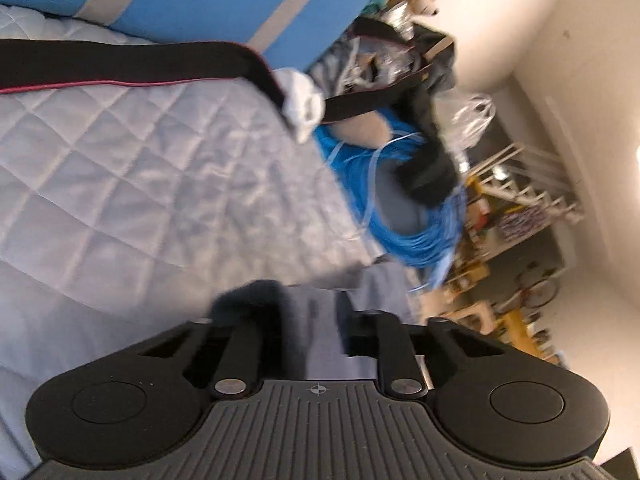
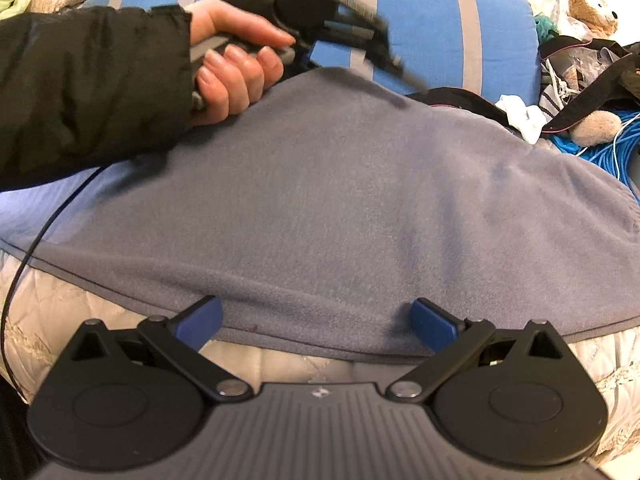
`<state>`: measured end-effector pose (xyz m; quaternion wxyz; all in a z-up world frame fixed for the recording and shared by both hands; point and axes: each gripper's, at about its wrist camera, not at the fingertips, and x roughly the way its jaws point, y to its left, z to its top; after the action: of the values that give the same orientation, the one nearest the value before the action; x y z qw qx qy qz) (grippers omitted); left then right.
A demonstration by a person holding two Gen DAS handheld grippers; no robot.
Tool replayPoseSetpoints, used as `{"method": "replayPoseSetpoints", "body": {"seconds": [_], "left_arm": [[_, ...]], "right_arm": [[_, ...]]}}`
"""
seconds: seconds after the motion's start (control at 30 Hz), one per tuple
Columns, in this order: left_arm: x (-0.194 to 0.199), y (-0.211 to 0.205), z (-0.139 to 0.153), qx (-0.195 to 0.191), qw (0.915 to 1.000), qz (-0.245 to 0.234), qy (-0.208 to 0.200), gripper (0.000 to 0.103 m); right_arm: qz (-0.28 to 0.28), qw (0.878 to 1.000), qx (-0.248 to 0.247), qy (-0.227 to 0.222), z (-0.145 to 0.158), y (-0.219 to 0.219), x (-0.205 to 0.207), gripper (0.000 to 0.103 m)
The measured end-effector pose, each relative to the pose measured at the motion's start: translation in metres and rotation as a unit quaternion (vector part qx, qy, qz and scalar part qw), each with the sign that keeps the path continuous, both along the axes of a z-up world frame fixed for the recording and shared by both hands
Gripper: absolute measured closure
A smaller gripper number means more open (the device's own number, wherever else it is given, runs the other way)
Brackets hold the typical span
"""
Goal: Fold clothes
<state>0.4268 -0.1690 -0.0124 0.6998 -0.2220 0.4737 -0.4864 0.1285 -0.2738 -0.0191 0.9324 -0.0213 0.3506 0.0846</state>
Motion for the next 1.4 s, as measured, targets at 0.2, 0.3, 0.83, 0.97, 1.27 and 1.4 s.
{"method": "replayPoseSetpoints", "body": {"seconds": [0.2, 0.3, 0.83, 0.97, 1.27, 1.4], "left_arm": [[0.021, 0.001, -0.019, 0.028, 0.9994, -0.021, 0.006, 0.099], [0.032, 0.001, -0.029, 0.032, 0.9978, -0.047, 0.034, 0.098], [0.031, 0.055, -0.017, 0.059, 0.9963, -0.044, 0.045, 0.101], [0.026, 0.059, -0.003, 0.076, 0.9969, -0.014, 0.015, 0.098], [-0.004, 0.113, 0.016, 0.135, 0.9908, -0.004, 0.001, 0.057], [-0.017, 0.139, 0.012, 0.158, 0.9874, 0.002, 0.011, 0.057]], "right_arm": [[0.001, 1.0, 0.0, 0.0, 0.0, 0.0, 0.0, 0.0], [0.002, 1.0, 0.0, -0.001, 0.0, 0.0, -0.001, 0.0], [-0.001, 1.0, -0.001, -0.002, 0.0, 0.002, 0.0, 0.0], [-0.002, 1.0, -0.001, -0.002, 0.0, 0.001, 0.001, 0.0], [-0.005, 1.0, 0.0, -0.003, -0.001, 0.001, 0.002, 0.0], [-0.006, 1.0, 0.001, -0.004, -0.001, 0.001, 0.001, 0.0]]}}
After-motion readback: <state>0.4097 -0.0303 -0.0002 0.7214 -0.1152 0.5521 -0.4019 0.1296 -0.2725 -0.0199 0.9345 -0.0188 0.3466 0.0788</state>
